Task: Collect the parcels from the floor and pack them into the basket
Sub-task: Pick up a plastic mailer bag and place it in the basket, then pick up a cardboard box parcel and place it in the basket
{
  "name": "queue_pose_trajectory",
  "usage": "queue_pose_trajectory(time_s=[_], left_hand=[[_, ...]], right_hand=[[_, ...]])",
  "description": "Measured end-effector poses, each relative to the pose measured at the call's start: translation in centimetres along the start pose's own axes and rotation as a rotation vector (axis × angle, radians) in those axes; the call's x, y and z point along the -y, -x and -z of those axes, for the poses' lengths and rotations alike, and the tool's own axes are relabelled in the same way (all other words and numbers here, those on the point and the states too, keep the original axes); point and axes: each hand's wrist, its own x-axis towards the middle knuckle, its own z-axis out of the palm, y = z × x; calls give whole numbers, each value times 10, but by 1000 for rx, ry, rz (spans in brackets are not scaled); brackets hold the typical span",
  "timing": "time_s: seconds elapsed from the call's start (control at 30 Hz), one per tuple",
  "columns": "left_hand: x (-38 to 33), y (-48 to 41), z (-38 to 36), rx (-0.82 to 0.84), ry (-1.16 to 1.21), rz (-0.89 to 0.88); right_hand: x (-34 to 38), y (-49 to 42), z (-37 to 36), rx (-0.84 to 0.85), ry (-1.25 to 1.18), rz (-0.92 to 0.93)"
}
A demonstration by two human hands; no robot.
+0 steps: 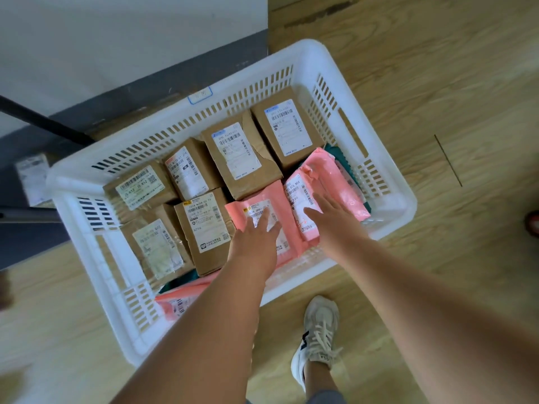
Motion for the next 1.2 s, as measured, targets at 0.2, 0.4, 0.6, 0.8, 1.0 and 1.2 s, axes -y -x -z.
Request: queue_pose_trajectory(time_s=[0.2, 0.4, 0.6, 0.8, 1.0, 1.2], left_hand=[[12, 64, 31, -129, 111, 44], [39, 142, 46, -207, 221, 130], [70, 207, 28, -287, 438, 344], [106, 279, -29, -348, 667, 564], [158, 344, -102, -414, 802, 790], [228, 413, -190, -440, 918, 959]], right_hand=[[25, 68, 38, -53, -39, -62], [85, 111, 75, -124, -22, 13], [147, 133, 98, -148, 46, 243], [220, 158, 104, -110, 188, 376], [332, 185, 81, -78, 321, 558], [469, 220, 37, -52, 392, 707]])
